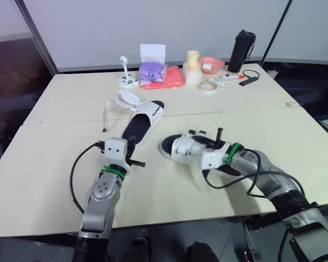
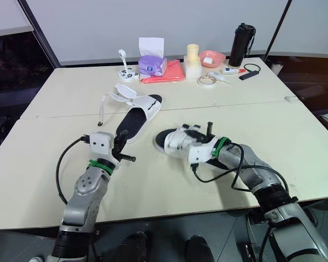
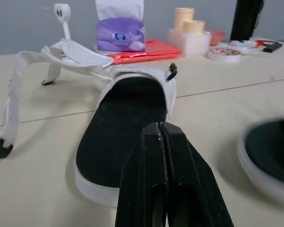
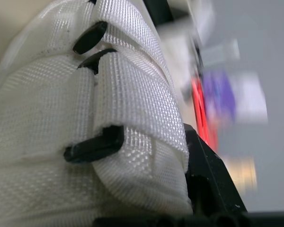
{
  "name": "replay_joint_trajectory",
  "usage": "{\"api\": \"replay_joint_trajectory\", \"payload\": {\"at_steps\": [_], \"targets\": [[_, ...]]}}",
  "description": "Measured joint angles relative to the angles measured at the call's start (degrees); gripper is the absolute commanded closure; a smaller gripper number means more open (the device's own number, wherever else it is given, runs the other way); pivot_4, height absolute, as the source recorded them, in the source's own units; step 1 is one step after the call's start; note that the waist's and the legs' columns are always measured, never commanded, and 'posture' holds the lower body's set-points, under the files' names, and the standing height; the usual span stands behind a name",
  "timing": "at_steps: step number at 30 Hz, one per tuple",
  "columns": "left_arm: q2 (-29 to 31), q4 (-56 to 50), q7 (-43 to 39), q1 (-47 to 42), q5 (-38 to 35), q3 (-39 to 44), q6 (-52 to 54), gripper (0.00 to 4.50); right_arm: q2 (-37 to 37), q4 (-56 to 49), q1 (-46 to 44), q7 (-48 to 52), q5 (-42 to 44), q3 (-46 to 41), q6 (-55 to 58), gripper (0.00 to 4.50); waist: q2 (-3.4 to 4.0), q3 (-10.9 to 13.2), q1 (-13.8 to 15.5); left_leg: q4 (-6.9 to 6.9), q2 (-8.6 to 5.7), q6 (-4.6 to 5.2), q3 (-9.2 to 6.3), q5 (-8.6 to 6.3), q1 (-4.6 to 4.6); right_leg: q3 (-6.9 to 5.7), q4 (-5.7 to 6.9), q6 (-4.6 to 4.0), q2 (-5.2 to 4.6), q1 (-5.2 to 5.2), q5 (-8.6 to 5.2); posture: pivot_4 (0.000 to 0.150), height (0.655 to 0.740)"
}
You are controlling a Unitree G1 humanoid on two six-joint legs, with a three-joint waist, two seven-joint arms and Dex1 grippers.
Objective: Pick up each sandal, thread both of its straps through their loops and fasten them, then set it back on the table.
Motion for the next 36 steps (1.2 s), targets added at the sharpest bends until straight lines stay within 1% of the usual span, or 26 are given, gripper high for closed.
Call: {"api": "replay_joint_trajectory", "payload": {"at_steps": [2,5,8,9,10,14,17,23,25,26,27,28,29,32,33,36], "targets": [[0.2,0.3,0.0,0.0,0.2,-0.1,-0.3,4.5,0.9,0.3,-2.4,0.0,-1.0,-1.7,9.5,4.47,0.0,0.0,0.1,0.0,-0.02,0.0,-0.01,0.0,-0.02,0.0,0.0,0.0,-0.01,-0.01,0.0,0.15,0.74],[0.3,1.1,0.0,0.0,0.4,-0.3,-1.0,4.5,1.2,3.1,-7.0,-1.2,-3.0,-2.5,18.8,4.47,0.01,0.0,0.0,-0.06,-0.02,0.0,0.01,0.0,-0.04,0.0,0.0,0.0,-0.01,-0.1,0.0,0.15,0.74],[0.1,1.5,0.0,-0.2,0.7,-0.7,-1.3,4.5,1.7,10.5,-12.9,-4.5,-4.4,-2.5,25.4,4.47,0.01,0.0,-0.1,-0.14,-0.01,0.0,0.04,0.0,-0.06,0.01,0.0,-0.01,-0.01,-0.16,0.0,0.15,0.74],[0.2,1.9,0.0,-0.3,0.8,-0.7,-1.4,4.5,2.8,16.2,-16.3,-6.7,-4.9,-2.3,27.7,4.47,0.01,0.0,-0.3,-0.16,0.0,0.0,0.07,0.0,-0.06,0.02,0.0,-0.01,-0.01,-0.18,0.0,0.15,0.74],[0.1,1.9,0.0,-0.3,0.8,-0.7,-1.4,4.5,3.1,18.6,-17.5,-7.7,-4.9,-2.2,28.5,4.47,0.01,0.0,-0.3,-0.2,0.0,-0.01,0.09,0.01,-0.08,0.04,0.0,-0.02,-0.01,-0.23,0.0,0.15,0.74],[0.0,2.2,-0.1,-0.6,0.8,-0.7,-2.0,4.5,7.6,38.0,-27.1,-14.5,-3.4,-2.1,31.6,4.47,0.04,0.0,-0.6,-0.35,0.02,-0.04,0.19,0.03,-0.08,0.12,0.01,-0.03,-0.01,-0.36,0.01,0.15,0.74],[-0.1,2.3,-0.1,-0.7,0.8,-0.7,-2.1,4.5,10.5,48.1,-32.0,-18.6,-1.8,-2.1,31.7,4.47,0.04,0.0,-0.6,-0.43,0.02,-0.04,0.23,0.03,-0.09,0.15,0.0,-0.03,-0.01,-0.42,0.0,0.15,0.74],[-0.1,2.3,0.2,-0.7,1.5,-0.8,-3.6,4.5,12.8,56.6,-36.7,-22.5,0.9,-2.0,31.3,4.47,0.05,0.0,-0.5,-0.46,0.02,-0.04,0.23,0.04,-0.09,0.16,0.0,-0.03,-0.01,-0.42,0.0,0.15,0.74],[-0.2,2.3,0.4,-0.7,2.2,-0.8,-4.1,4.5,13.0,57.4,-37.1,-22.7,1.3,-1.8,31.0,3.56,0.06,0.0,-0.5,-0.46,0.01,-0.05,0.23,0.04,-0.09,0.16,0.0,-0.02,-0.01,-0.42,0.01,0.15,0.74],[-0.3,2.3,0.5,-0.6,2.2,-0.8,-4.4,4.5,13.2,57.8,-37.3,-22.6,1.6,-1.5,30.7,3.25,0.06,0.0,-0.6,-0.46,0.02,-0.05,0.23,0.04,-0.08,0.16,0.01,-0.02,-0.01,-0.42,0.01,0.15,0.74],[-0.4,2.3,0.5,-0.5,2.3,-0.9,-4.5,4.5,13.3,58.0,-37.5,-22.6,1.9,-1.4,30.4,2.79,0.06,0.0,-0.6,-0.46,0.01,-0.04,0.23,0.04,-0.08,0.16,0.01,-0.02,-0.01,-0.43,0.01,0.15,0.74],[-0.5,2.3,0.5,-0.4,2.4,-0.9,-4.6,4.5,13.4,58.1,-37.5,-22.6,2.0,-1.3,30.1,2.24,0.07,0.0,-0.6,-0.46,0.02,-0.05,0.23,0.04,-0.08,0.16,0.02,-0.02,-0.01,-0.43,0.01,0.15,0.74],[-0.6,2.3,0.6,-0.2,2.5,-0.9,-4.7,4.5,13.4,58.1,-37.5,-22.6,2.1,-1.1,30.0,1.86,0.07,0.0,-0.6,-0.46,0.02,-0.04,0.23,0.04,-0.08,0.16,0.02,-0.02,-0.01,-0.43,0.01,0.15,0.74],[-0.8,2.3,1.0,-0.1,2.8,-0.9,-4.7,4.5,13.2,58.1,-37.5,-21.9,2.0,-0.2,30.0,0.37,0.07,0.0,-0.6,-0.45,0.02,-0.04,0.23,0.04,-0.08,0.16,0.03,-0.02,-0.01,-0.43,0.01,0.15,0.74],[-0.9,2.3,1.0,-0.1,2.8,-0.9,-4.7,4.5,12.8,57.8,-37.5,-21.7,2.0,0.2,29.8,0.03,0.07,0.0,-0.6,-0.45,0.02,-0.04,0.23,0.04,-0.07,0.16,0.03,-0.02,0.0,-0.41,0.01,0.15,0.74],[-0.9,2.3,1.1,0.2,2.9,-0.9,-4.8,4.5,11.6,55.2,-36.6,-18.1,3.2,0.0,30.1,0.03,0.07,0.0,-0.6,-0.4,0.02,-0.04,0.22,0.04,-0.06,0.15,0.04,-0.02,0.01,-0.37,0.01,0.15,0.74]]}}
